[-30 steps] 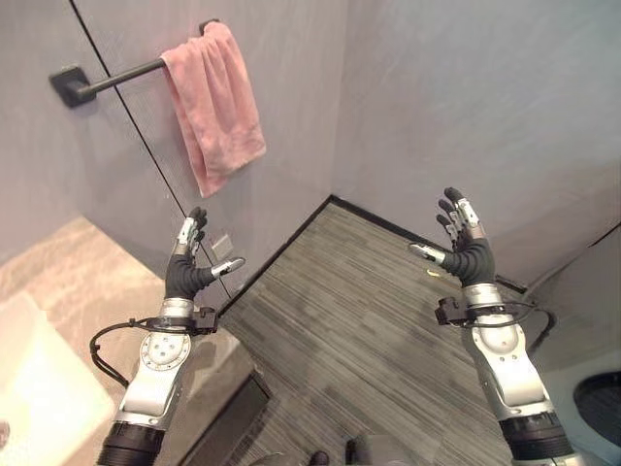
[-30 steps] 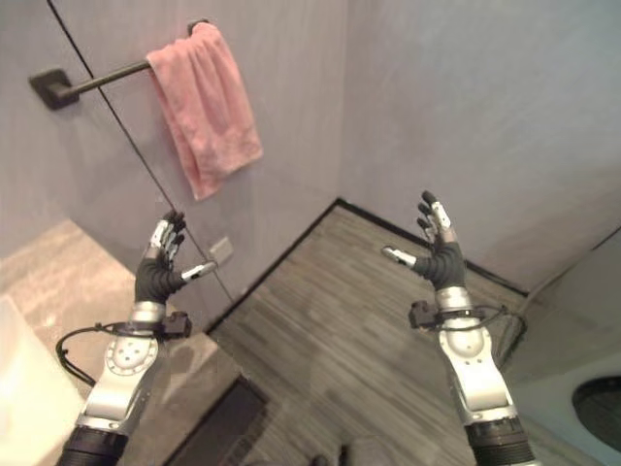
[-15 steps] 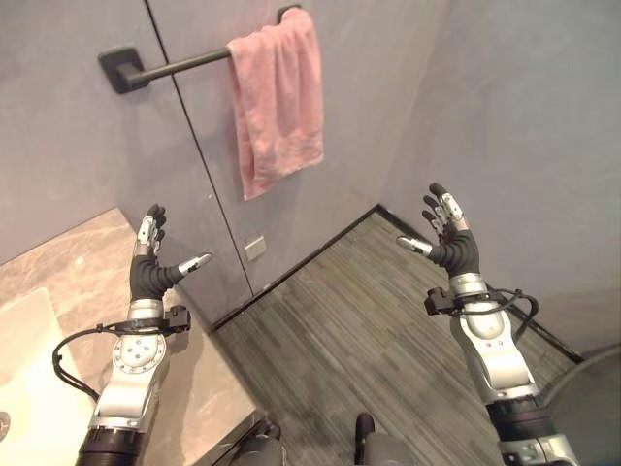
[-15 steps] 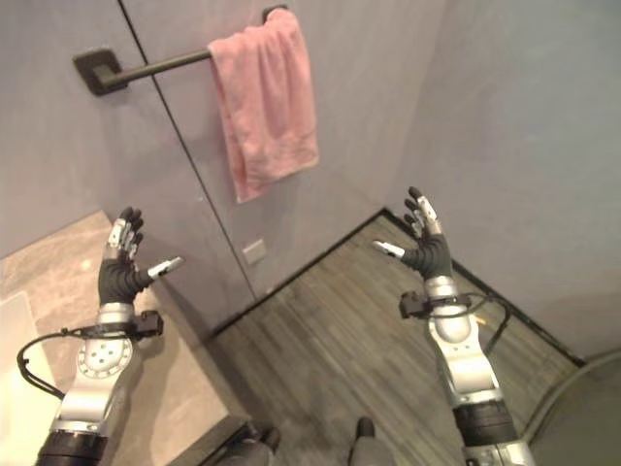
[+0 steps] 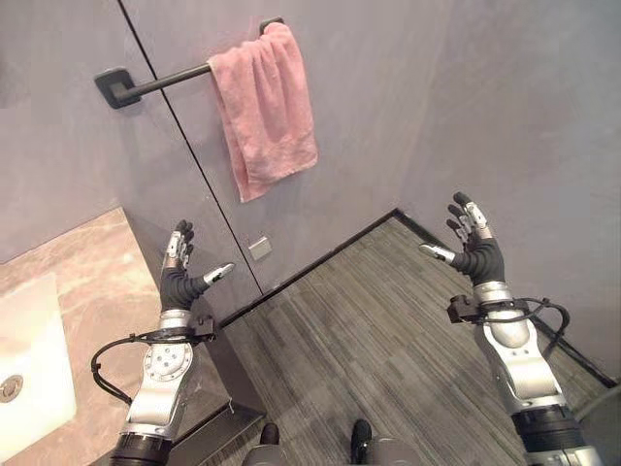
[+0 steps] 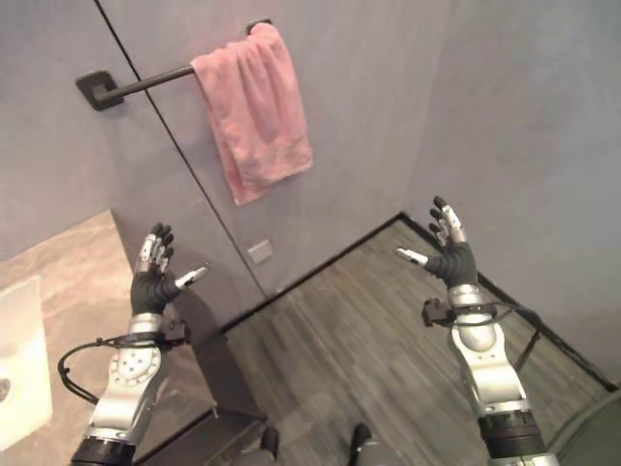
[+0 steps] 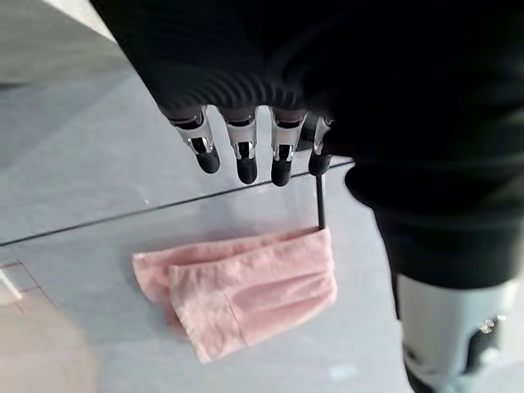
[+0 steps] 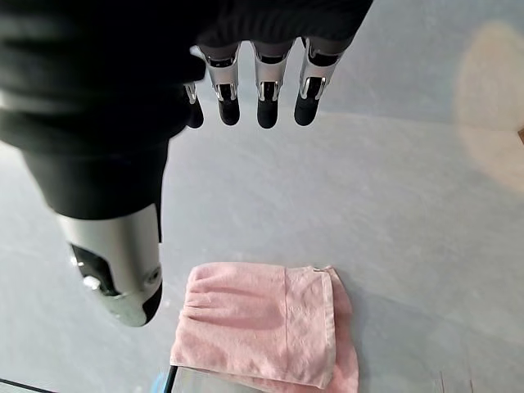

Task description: Put brush and paste in cup on sink, flatten towel.

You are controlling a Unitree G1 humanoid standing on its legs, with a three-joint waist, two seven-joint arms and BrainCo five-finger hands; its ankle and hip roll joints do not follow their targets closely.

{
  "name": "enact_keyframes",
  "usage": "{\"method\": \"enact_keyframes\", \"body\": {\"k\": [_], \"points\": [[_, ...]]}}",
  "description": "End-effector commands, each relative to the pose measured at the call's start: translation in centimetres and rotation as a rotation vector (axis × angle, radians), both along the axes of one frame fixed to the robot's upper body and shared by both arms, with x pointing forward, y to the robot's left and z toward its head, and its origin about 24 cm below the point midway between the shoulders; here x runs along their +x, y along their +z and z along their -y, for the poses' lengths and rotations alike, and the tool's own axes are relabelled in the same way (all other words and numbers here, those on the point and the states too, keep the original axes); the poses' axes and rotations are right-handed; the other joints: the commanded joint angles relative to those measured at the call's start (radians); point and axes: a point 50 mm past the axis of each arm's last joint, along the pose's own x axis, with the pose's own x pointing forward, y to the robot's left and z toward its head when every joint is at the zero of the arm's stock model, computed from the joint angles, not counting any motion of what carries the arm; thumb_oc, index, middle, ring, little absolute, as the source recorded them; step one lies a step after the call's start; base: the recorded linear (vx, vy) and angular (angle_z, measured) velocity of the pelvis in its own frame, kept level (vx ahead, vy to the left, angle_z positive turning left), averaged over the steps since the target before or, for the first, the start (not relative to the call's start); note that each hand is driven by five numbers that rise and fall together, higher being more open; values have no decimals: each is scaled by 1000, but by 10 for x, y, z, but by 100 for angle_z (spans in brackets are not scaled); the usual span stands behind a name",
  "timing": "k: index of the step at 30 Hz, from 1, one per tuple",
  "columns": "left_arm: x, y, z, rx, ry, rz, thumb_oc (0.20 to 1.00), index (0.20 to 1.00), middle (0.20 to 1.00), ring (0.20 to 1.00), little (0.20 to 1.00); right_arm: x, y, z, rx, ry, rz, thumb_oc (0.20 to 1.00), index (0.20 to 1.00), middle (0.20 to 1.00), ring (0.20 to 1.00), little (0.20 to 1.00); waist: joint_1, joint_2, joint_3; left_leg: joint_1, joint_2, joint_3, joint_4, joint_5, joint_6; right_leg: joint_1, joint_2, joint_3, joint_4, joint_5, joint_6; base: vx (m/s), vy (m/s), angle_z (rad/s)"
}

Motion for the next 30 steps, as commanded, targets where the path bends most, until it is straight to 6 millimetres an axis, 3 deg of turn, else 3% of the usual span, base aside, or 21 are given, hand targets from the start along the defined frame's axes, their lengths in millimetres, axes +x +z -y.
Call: {"method": "enact_keyframes", "body": {"k": [1,12,16,22,24,26,28,29,30], "points": [[6,26,-12,44,10,112,1000,1000,1000,1000,1000,-2,22,-4,33,2,135,1000,1000,1000,1000,1000,6,-58,-35,51,-20,-19,-32,-45,-46,217,-73,-6,-182,-52,106,57,21,6],[6,28,-15,49,17,112,1000,1000,1000,1000,1000,3,19,-19,54,45,124,1000,1000,1000,1000,1000,18,-48,-60,131,-38,-20,-109,-51,-43,257,-73,23,-225,-37,116,31,26,-4],[9,32,-13,56,0,120,1000,1000,1000,1000,1000,3,27,-21,45,75,152,1000,1000,1000,1000,1000,8,-48,-44,104,6,-34,-72,-35,-63,213,-33,41,-158,-80,82,-31,-212,-13],[7,27,-12,25,-2,107,1000,1000,1000,1000,1000,4,31,-23,34,110,159,1000,1000,1000,1000,1000,9,-53,-20,75,61,-38,15,14,-74,238,7,42,-186,-82,62,-14,-209,-13],[11,28,-7,4,-22,111,1000,1000,1000,1000,1000,3,32,-21,25,103,161,1000,1000,1000,1000,1000,-3,-60,-3,26,52,37,65,30,-59,246,-3,19,-190,-82,58,-72,-125,-8],[14,30,-1,-3,-56,121,1000,1000,1000,1000,1000,1,33,-18,18,92,160,1000,1000,1000,1000,1000,-13,-70,-1,4,25,138,122,-45,-42,237,-25,-7,-183,-80,60,-77,-94,18],[14,30,0,-7,-65,125,1000,1000,1000,1000,1000,1,34,-17,12,95,162,1000,1000,1000,1000,1000,-7,-75,0,11,-25,127,203,-118,-37,231,-37,-14,-174,-76,57,-72,-69,38],[13,30,1,-11,-82,125,1000,1000,1000,1000,1000,0,31,-17,21,101,152,1000,1000,1000,1000,1000,-1,-74,-6,45,-128,69,356,-215,-17,211,-38,-23,-157,-76,53,-67,-5,31],[10,27,2,-10,-87,111,1000,1000,1000,1000,1000,-1,27,-18,26,99,134,1000,1000,1000,1000,1000,-8,-57,-17,88,-172,59,319,-263,2,199,-29,-31,-138,-83,55,-63,46,18]]}}
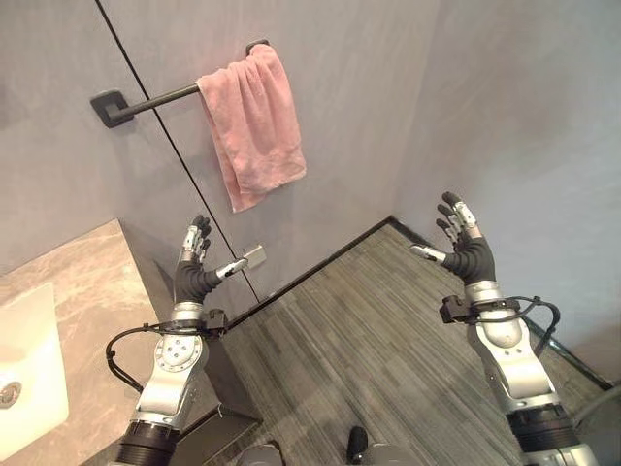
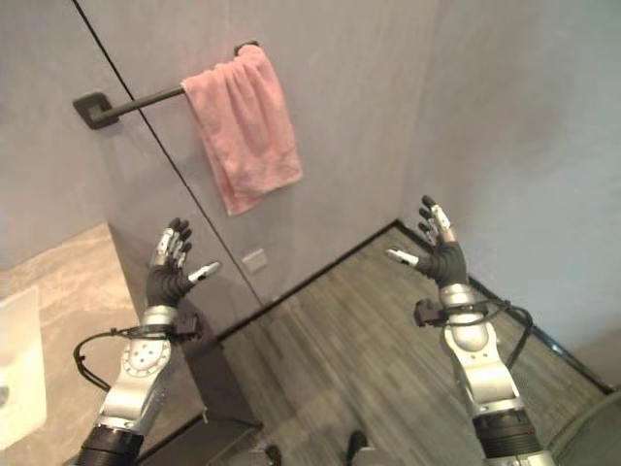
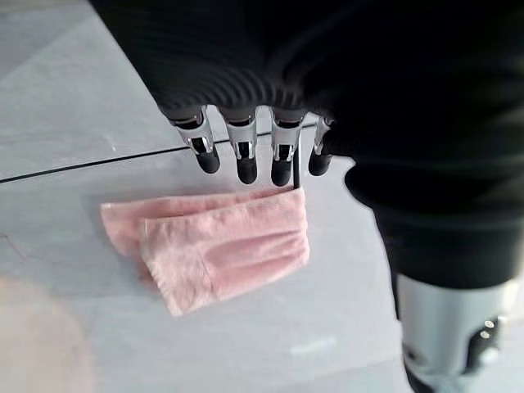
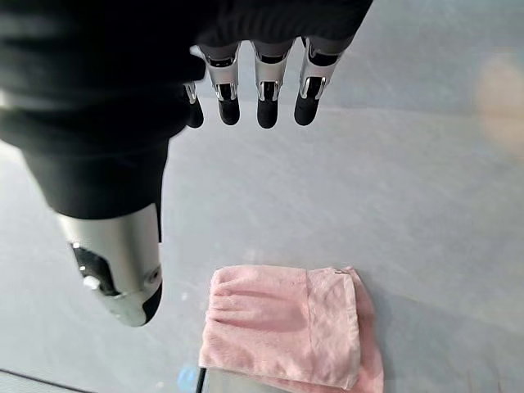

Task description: Put brush and paste in cup on sink, flatten towel.

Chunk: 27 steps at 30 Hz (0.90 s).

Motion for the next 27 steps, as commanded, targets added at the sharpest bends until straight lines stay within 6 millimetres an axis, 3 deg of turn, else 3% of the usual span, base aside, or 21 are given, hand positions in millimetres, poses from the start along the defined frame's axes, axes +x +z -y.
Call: {"method": "enact_keyframes", "body": {"k": [1,3,5,7,8,9,10,11,12,13,14,17,19,21,24,26,27], "points": [[-2,25,-16,24,22,114,1000,1000,1000,1000,1000,1,23,-4,33,38,111,1000,1000,1000,1000,1000,0,11,-36,78,-1,-8,-152,-159,40,86,32,-26,-11,-155,117,4,117,24],[-6,19,-17,24,26,92,1000,1000,1000,1000,1000,1,18,-6,50,35,97,1000,1000,1000,1000,1000,12,24,-56,103,-41,-61,-234,-195,72,83,39,-23,9,-160,120,52,108,45],[-9,18,-19,40,21,80,1000,1000,1000,1000,1000,0,14,-8,53,45,78,1000,1000,1000,1000,1000,15,36,-61,129,-43,-90,-310,-179,97,54,38,-31,113,-166,123,50,102,35],[-10,19,-23,58,25,76,1000,1000,1000,1000,1000,1,12,-11,42,56,67,1000,1000,1000,1000,1000,16,45,-52,147,-47,-124,-352,-161,120,-19,22,-13,284,-156,163,-4,85,-12],[-10,19,-23,58,26,76,1000,1000,1000,1000,1000,1,12,-11,42,56,67,1000,1000,1000,1000,1000,17,40,-54,146,-53,-122,-357,-158,123,-30,14,-9,302,-163,165,-24,27,-32],[-8,20,-23,73,24,75,1000,1000,1000,1000,1000,0,10,-11,36,53,59,1000,1000,1000,1000,1000,9,36,-43,155,-53,-142,-362,-153,130,-64,11,38,385,-139,205,-50,-53,1],[-6,19,-23,87,21,72,1000,1000,1000,1000,1000,-1,9,-12,30,54,55,1000,1000,1000,1000,1000,-2,34,-45,153,-50,-182,-376,-134,131,-91,10,149,419,-130,220,-44,-59,20],[-6,19,-23,87,21,72,1000,1000,1000,1000,1000,-1,9,-12,30,54,55,1000,1000,1000,1000,1000,0,33,-45,155,-50,-181,-379,-134,131,-91,10,151,421,-132,220,-57,-178,60],[-5,20,-23,82,20,75,1000,1000,1000,1000,1000,2,11,-13,28,59,62,1000,1000,1000,1000,1000,10,44,-47,146,-27,-199,-393,-127,118,-81,-36,194,321,-168,191,-16,-196,77],[-5,21,-22,76,15,80,1000,1000,1000,1000,1000,4,13,-13,24,63,67,1000,1000,1000,1000,1000,17,53,-48,143,-15,-209,-394,-128,112,-83,-54,200,258,-155,184,0,-285,58],[-5,22,-21,75,12,85,1000,1000,1000,1000,1000,5,15,-14,15,65,70,1000,1000,1000,1000,1000,21,52,-49,142,-12,-225,-394,-131,106,-100,-71,226,196,-131,187,73,-256,20],[-7,22,-23,80,18,87,1000,1000,1000,1000,1000,9,18,-17,-1,89,73,1000,1000,1000,1000,1000,20,42,-49,166,11,-239,-402,-145,83,-121,-57,305,82,-70,220,104,-287,6],[-9,20,-28,75,44,80,1000,1000,1000,1000,1000,11,20,-21,-7,114,77,1000,1000,1000,1000,1000,29,30,-63,177,54,-240,-413,-136,56,-115,-43,295,83,-74,218,124,-411,22],[-7,21,-26,61,44,85,1000,1000,1000,1000,1000,11,20,-22,2,116,78,1000,1000,1000,1000,1000,24,24,-70,165,116,-272,-410,-106,34,-117,7,297,111,-110,195,128,-491,24],[-4,22,-22,41,36,91,1000,1000,1000,1000,1000,10,24,-18,10,100,99,1000,1000,1000,1000,1000,14,15,-61,123,159,-313,-354,-74,26,-93,42,262,137,-155,161,115,-432,50],[-2,23,-20,30,31,93,1000,1000,1000,1000,1000,9,25,-15,10,85,102,1000,1000,1000,1000,1000,5,12,-56,97,167,-307,-323,-55,32,-77,48,247,143,-171,149,88,-279,55],[1,24,-16,17,17,94,1000,1000,1000,1000,1000,7,26,-11,12,62,111,1000,1000,1000,1000,1000,-10,6,-44,57,181,-218,-279,-24,37,-47,43,208,144,-191,131,51,-246,77]]}}
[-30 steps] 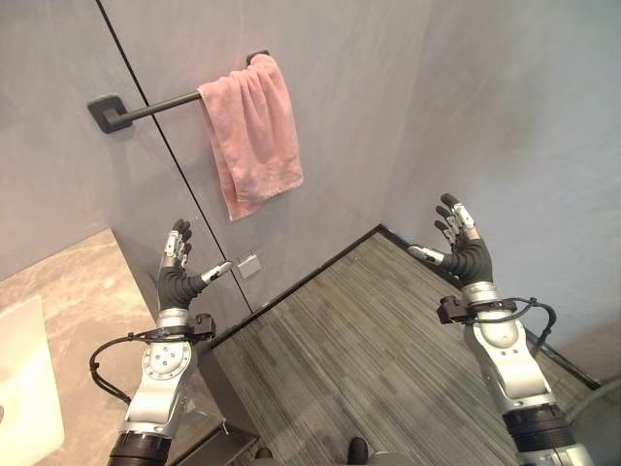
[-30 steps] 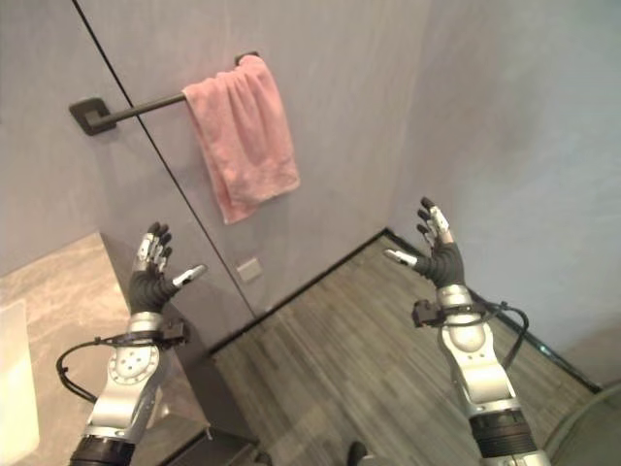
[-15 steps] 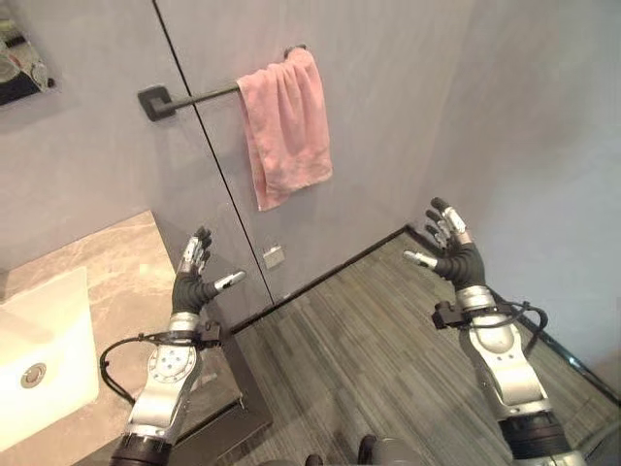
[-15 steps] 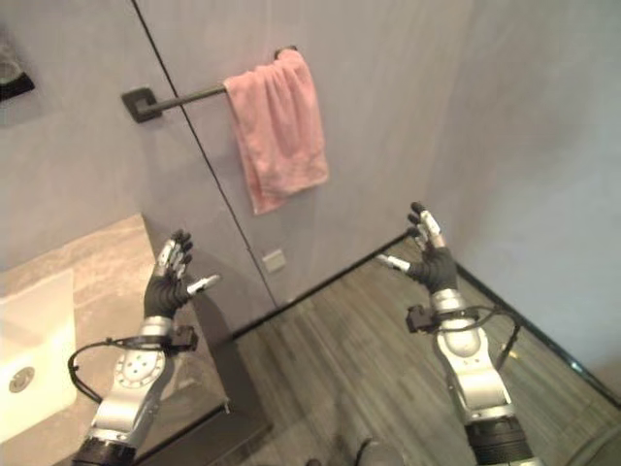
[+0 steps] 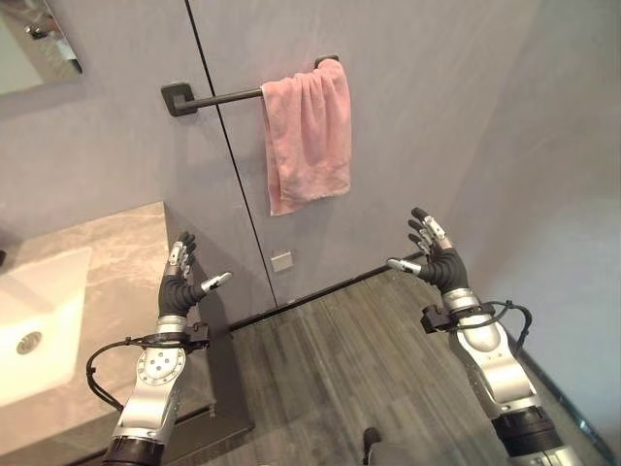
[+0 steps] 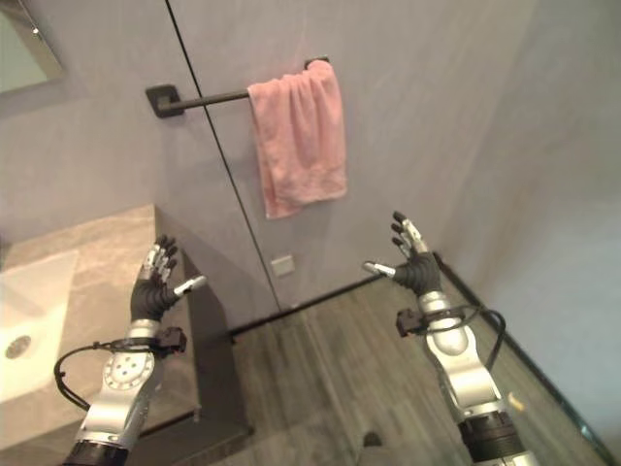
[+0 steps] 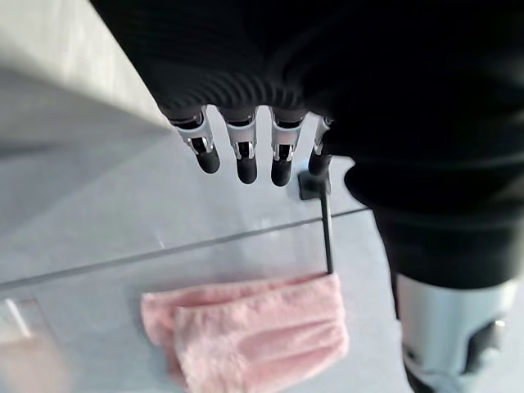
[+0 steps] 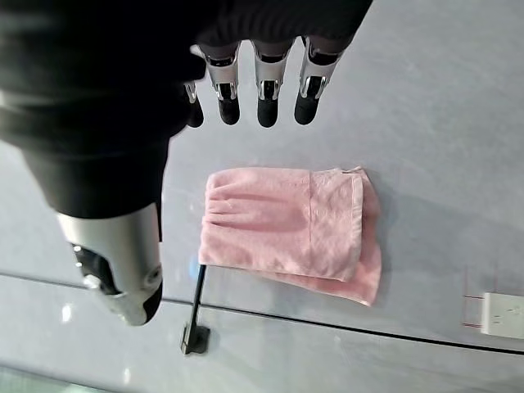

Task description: Put brush and paste in cup on sink, flatten towel.

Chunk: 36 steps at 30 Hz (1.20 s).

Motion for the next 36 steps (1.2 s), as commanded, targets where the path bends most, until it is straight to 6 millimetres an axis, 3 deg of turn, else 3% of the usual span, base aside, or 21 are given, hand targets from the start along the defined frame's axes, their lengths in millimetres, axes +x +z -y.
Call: {"method": "enact_keyframes", "body": {"k": [1,2,3,5,6,9,10,11,13,16,19,21,23,25,27,28,29,31,32,34,36], "points": [[9,32,7,-27,-33,154,1000,1000,1000,1000,1000,1,43,11,9,-36,205,1000,1000,1000,1000,1000,-40,2,35,-41,94,154,92,39,-18,130,-38,-57,-38,-149,21,50,-241,117],[9,32,7,-28,-34,154,1000,1000,1000,1000,1000,1,43,12,8,-37,206,1000,1000,1000,1000,1000,-41,2,36,-44,93,152,98,36,-17,131,-38,-58,-38,-149,22,31,-194,121],[10,33,7,-19,-35,155,1000,1000,1000,1000,1000,0,44,12,2,-38,205,1000,1000,1000,1000,1000,-40,0,46,-54,56,184,125,3,-16,142,-38,-74,-45,-147,14,59,-180,100],[8,33,6,-16,-34,156,1000,1000,1000,1000,1000,1,45,10,3,-32,210,1000,1000,1000,1000,1000,-12,-2,50,-92,-72,101,135,-42,-11,153,-22,-63,-58,-141,11,141,-202,15],[6,32,6,-15,-39,150,1000,1000,1000,1000,1000,1,43,9,3,-26,203,1000,1000,1000,1000,1000,-11,-2,48,-91,-104,86,116,-44,-6,165,-13,-63,-70,-143,11,175,-126,-14],[2,29,6,3,-36,140,1000,1000,1000,1000,1000,3,40,5,12,-26,190,1000,1000,1000,1000,1000,11,6,50,-156,-181,74,47,41,-3,206,16,-53,-102,-155,4,149,-65,-22],[2,29,6,4,-36,139,1000,1000,1000,1000,1000,3,40,5,13,-26,190,1000,1000,1000,1000,1000,10,3,49,-155,-184,74,44,44,-2,207,14,-52,-103,-156,4,102,-47,-19],[3,30,5,16,-38,143,1000,1000,1000,1000,1000,4,38,3,17,-25,187,1000,1000,1000,1000,1000,16,6,52,-196,-198,108,21,91,-5,226,28,-53,-117,-163,1,105,-39,-26],[3,29,5,28,-39,136,1000,1000,1000,1000,1000,5,37,0,24,-25,182,1000,1000,1000,1000,1000,35,14,47,-219,-198,168,-42,129,10,264,58,-40,-150,-174,-8,210,-11,-27],[1,27,4,40,-32,123,1000,1000,1000,1000,1000,4,36,-2,20,-27,185,1000,1000,1000,1000,1000,40,12,38,-185,-198,152,-67,135,35,298,55,-36,-172,-181,-8,253,56,-54],[-5,23,-1,51,-20,103,1000,1000,1000,1000,1000,2,28,-3,24,-26,154,1000,1000,1000,1000,1000,46,-7,4,-151,-205,152,-44,96,55,331,11,-10,-151,-199,21,345,149,-25],[-7,23,-4,65,-20,99,1000,1000,1000,1000,1000,2,25,-6,24,-16,144,1000,1000,1000,1000,1000,51,-11,-4,-123,-202,165,-38,72,74,322,-10,2,-72,-207,42,302,178,-76],[-7,22,-5,83,-18,89,1000,1000,1000,1000,1000,1,22,-7,22,-12,130,1000,1000,1000,1000,1000,48,-13,0,-79,-214,165,-28,42,110,253,-42,19,145,-124,94,212,186,-68],[-5,24,-3,101,-34,91,1000,1000,1000,1000,1000,-1,21,-6,10,-7,123,1000,1000,1000,1000,1000,30,-9,24,-64,-227,137,-13,36,134,195,-36,46,322,-7,105,105,135,-10],[-3,26,0,124,-50,94,1000,1000,1000,1000,1000,-3,20,-5,7,-13,123,1000,1000,1000,1000,1000,13,1,41,-50,-226,107,-4,28,143,136,-6,64,443,-11,98,72,77,33],[-3,26,1,124,-50,94,1000,1000,1000,1000,1000,-3,20,-5,6,-13,123,1000,1000,1000,1000,1000,13,-1,40,-52,-228,107,-3,27,143,132,-7,64,449,-14,98,137,44,87],[-2,26,3,138,-58,94,1000,1000,1000,1000,1000,-5,18,-4,9,-22,115,1000,1000,1000,1000,1000,1,9,43,-21,-220,78,-14,24,144,75,22,77,468,-46,81,208,27,80],[0,30,5,146,-68,112,1000,1000,1000,1000,1000,-6,17,1,5,-36,111,1000,1000,1000,1000,1000,-17,9,37,8,-220,32,-44,25,133,46,64,118,332,-141,48,262,-13,60],[0,31,7,148,-79,119,1000,1000,1000,1000,1000,-7,17,4,9,-42,111,1000,1000,1000,1000,1000,-25,4,36,21,-222,17,-53,21,128,58,71,130,246,-148,43,193,-72,37],[4,39,11,169,-104,152,1000,1000,1000,1000,1000,-7,21,9,5,-61,130,1000,1000,1000,1000,1000,-40,-1,41,43,-224,-25,-69,12,111,19,97,170,74,-109,48,162,-99,37],[6,41,15,182,-121,159,1000,1000,1000,1000,1000,-8,22,10,11,-60,133,1000,1000,1000,1000,1000,-45,-17,36,59,-237,-41,-67,-2,100,28,87,169,-42,-69,57,155,-100,50]]}}
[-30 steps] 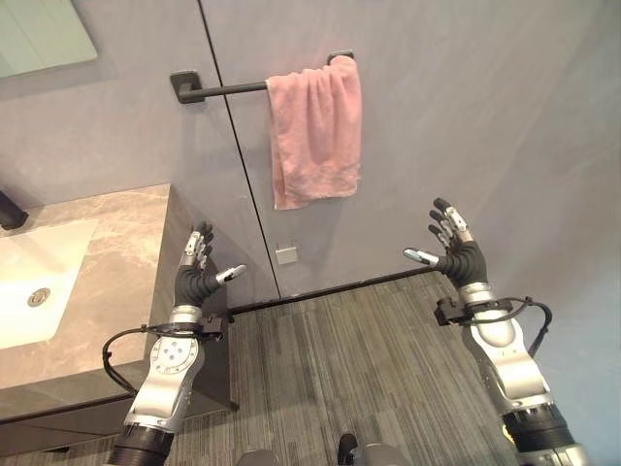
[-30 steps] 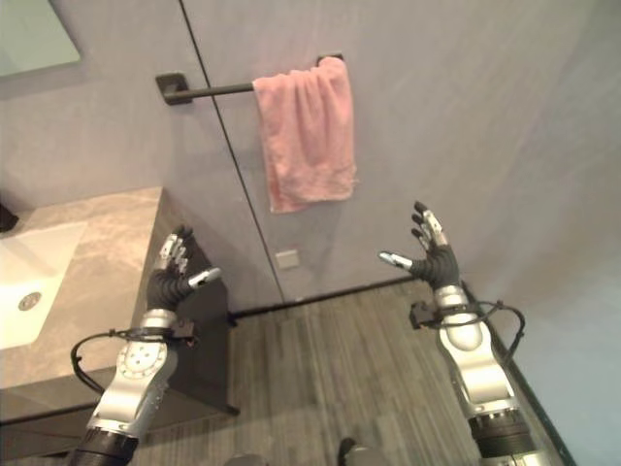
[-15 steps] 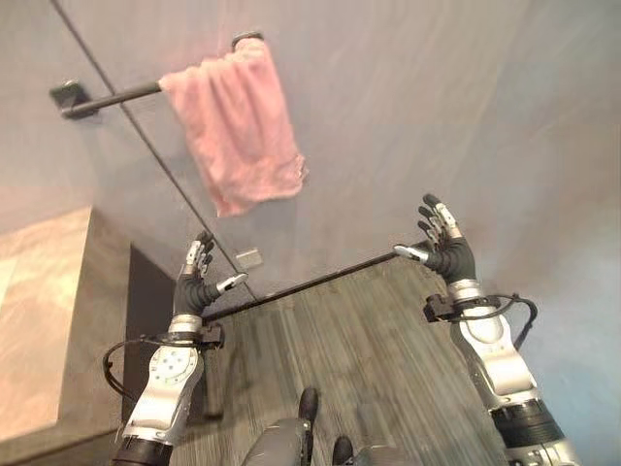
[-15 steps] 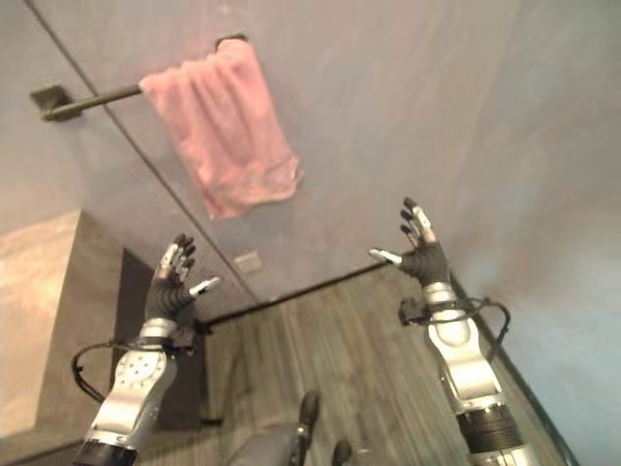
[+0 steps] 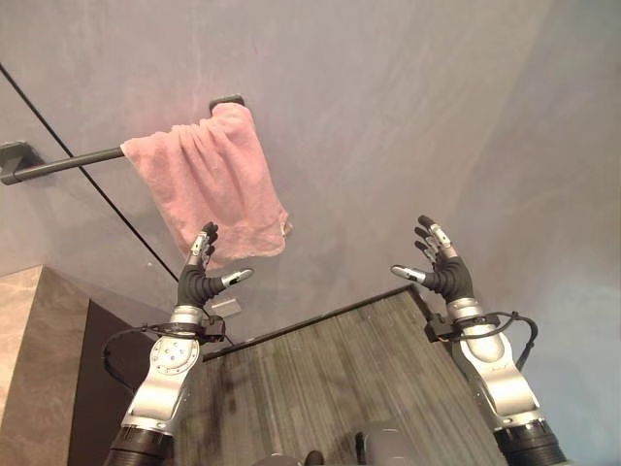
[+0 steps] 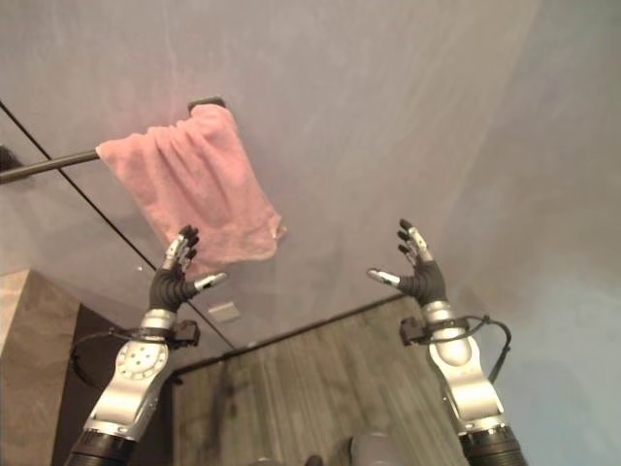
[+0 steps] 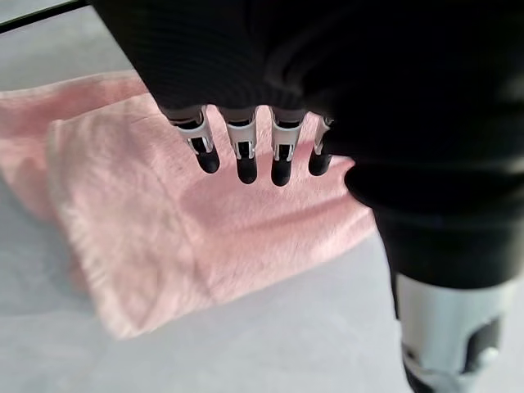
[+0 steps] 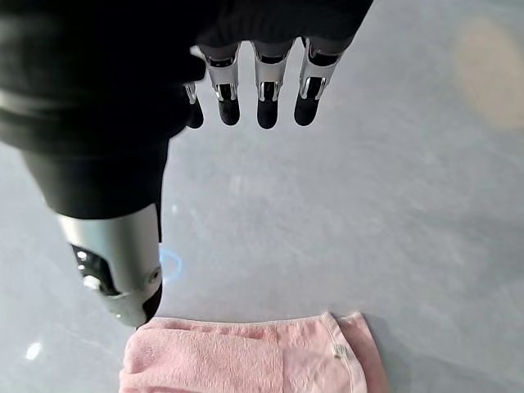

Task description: Put brush and paste in cup on sink, flatten towel.

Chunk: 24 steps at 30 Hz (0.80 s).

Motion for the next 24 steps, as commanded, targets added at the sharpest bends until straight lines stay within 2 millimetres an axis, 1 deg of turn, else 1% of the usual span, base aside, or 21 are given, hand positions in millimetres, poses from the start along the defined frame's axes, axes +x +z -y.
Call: {"method": "enact_keyframes", "body": {"k": [1,2,3,4,10,12,14,16,17,18,19,20,21,22,23,24], "points": [[-1,31,1,95,-49,151,1000,1000,1000,1000,1000,5,31,5,6,-12,156,1000,1000,1000,1000,1000,-18,-35,-28,1,-34,24,-8,-41,-92,131,-1,-59,-208,124,1,136,-104,61],[-1,31,1,96,-51,151,1000,1000,1000,1000,1000,5,31,5,5,-13,156,1000,1000,1000,1000,1000,-16,-39,-31,5,-34,21,-8,-49,-94,152,-6,-59,-228,127,-7,75,-73,67],[-1,31,1,96,-51,151,1000,1000,1000,1000,1000,5,31,5,5,-13,155,1000,1000,1000,1000,1000,-17,-39,-30,6,-33,20,-8,-49,-94,155,-6,-60,-232,128,-7,107,-115,59],[-1,33,4,86,-62,162,1000,1000,1000,1000,1000,5,33,7,0,-17,162,1000,1000,1000,1000,1000,-12,-39,-43,4,-18,18,-13,-54,-109,187,-8,-72,-264,133,-18,119,-115,51],[-1,32,5,69,-69,153,1000,1000,1000,1000,1000,5,34,10,-4,-19,161,1000,1000,1000,1000,1000,-11,-33,-66,25,32,-2,-36,-53,-143,252,-5,-123,-330,128,-41,98,-119,36],[-2,29,4,61,-65,141,1000,1000,1000,1000,1000,4,31,11,-2,-16,150,1000,1000,1000,1000,1000,-7,-32,-70,34,42,-8,-33,-58,-150,281,-3,-132,-344,119,-50,76,-93,12],[-2,29,4,61,-65,141,1000,1000,1000,1000,1000,4,31,11,-2,-15,150,1000,1000,1000,1000,1000,-9,-32,-68,36,42,-9,-33,-59,-150,284,-3,-133,-345,118,-50,35,-37,7],[-1,28,5,60,-69,136,1000,1000,1000,1000,1000,3,27,9,-2,-6,128,1000,1000,1000,1000,1000,-10,-31,-68,34,48,-15,-20,-63,-164,302,-2,-140,-349,101,-58,13,-8,14],[6,32,11,54,-95,145,1000,1000,1000,1000,1000,2,29,13,-13,-19,139,1000,1000,1000,1000,1000,-36,-40,-36,-40,55,104,103,-76,-187,306,-38,-181,-336,88,-53,-19,55,25],[6,32,11,54,-94,145,1000,1000,1000,1000,1000,2,29,13,-12,-19,139,1000,1000,1000,1000,1000,-37,-38,-40,-42,56,104,107,-84,-186,307,-36,-182,-337,82,-53,-77,104,47],[8,34,12,48,-102,155,1000,1000,1000,1000,1000,2,31,14,-16,-25,146,1000,1000,1000,1000,1000,-50,-37,-28,-70,89,200,146,-93,-191,306,-50,-204,-331,80,-51,-72,78,96],[10,36,14,41,-111,160,1000,1000,1000,1000,1000,3,32,14,-18,-28,154,1000,1000,1000,1000,1000,-56,-37,-17,-92,120,265,185,-96,-192,307,-62,-220,-327,80,-48,-125,131,130],[11,36,14,34,-110,161,1000,1000,1000,1000,1000,4,35,15,-24,-34,167,1000,1000,1000,1000,1000,-56,-32,-10,-102,141,282,200,-99,-191,308,-67,-221,-324,82,-45,-71,138,119],[10,34,13,27,-103,156,1000,1000,1000,1000,1000,4,36,17,-31,-41,171,1000,1000,1000,1000,1000,-55,-28,-11,-98,163,274,185,-101,-196,311,-72,-219,-320,80,-41,-26,169,58],[10,34,12,26,-100,153,1000,1000,1000,1000,1000,5,37,18,-33,-45,176,1000,1000,1000,1000,1000,-50,-27,-11,-102,182,251,170,-85,-206,315,-79,-213,-317,79,-36,-8,196,31],[10,33,11,21,-99,149,1000,1000,1000,1000,1000,4,36,21,-33,-59,170,1000,1000,1000,1000,1000,-45,-26,-9,-115,203,221,149,-54,-221,316,-91,-212,-311,76,-26,-22,225,23]]}}
